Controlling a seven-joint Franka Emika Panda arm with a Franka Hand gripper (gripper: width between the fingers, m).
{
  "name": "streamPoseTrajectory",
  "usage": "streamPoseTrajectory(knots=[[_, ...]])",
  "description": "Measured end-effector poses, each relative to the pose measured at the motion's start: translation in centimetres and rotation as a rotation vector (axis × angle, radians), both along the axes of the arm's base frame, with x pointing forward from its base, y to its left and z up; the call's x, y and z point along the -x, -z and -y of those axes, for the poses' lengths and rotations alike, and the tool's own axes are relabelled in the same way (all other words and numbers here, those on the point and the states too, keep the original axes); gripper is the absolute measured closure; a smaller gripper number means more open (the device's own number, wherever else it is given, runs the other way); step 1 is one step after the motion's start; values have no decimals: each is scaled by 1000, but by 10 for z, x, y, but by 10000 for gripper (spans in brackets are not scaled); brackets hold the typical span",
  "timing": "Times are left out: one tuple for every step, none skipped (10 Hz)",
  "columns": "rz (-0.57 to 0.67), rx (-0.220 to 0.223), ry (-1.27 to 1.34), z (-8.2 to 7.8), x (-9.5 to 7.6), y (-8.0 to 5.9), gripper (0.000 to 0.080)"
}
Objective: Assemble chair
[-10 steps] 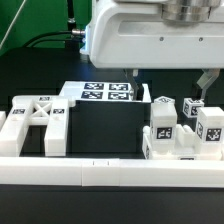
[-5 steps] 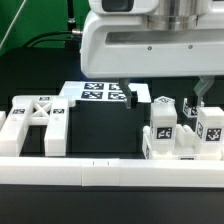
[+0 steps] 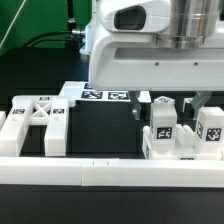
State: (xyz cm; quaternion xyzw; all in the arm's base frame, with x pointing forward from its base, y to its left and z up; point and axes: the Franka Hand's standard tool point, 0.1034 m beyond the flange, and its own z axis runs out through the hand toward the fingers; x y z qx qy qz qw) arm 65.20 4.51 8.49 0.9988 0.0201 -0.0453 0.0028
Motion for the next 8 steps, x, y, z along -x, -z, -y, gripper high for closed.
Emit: streamPoseTrajectory(knots=[[10,1,-4,0,0,2,374],[10,1,-3,0,0,2,514],[10,1,-2,1,0,2,514],[10,1,5,1,0,2,514],[10,3,22,1,0,3,514],[10,3,23,1,0,3,514],[20,9,129,0,-1,3,514],[48,16,242,-3,-1,3,514]])
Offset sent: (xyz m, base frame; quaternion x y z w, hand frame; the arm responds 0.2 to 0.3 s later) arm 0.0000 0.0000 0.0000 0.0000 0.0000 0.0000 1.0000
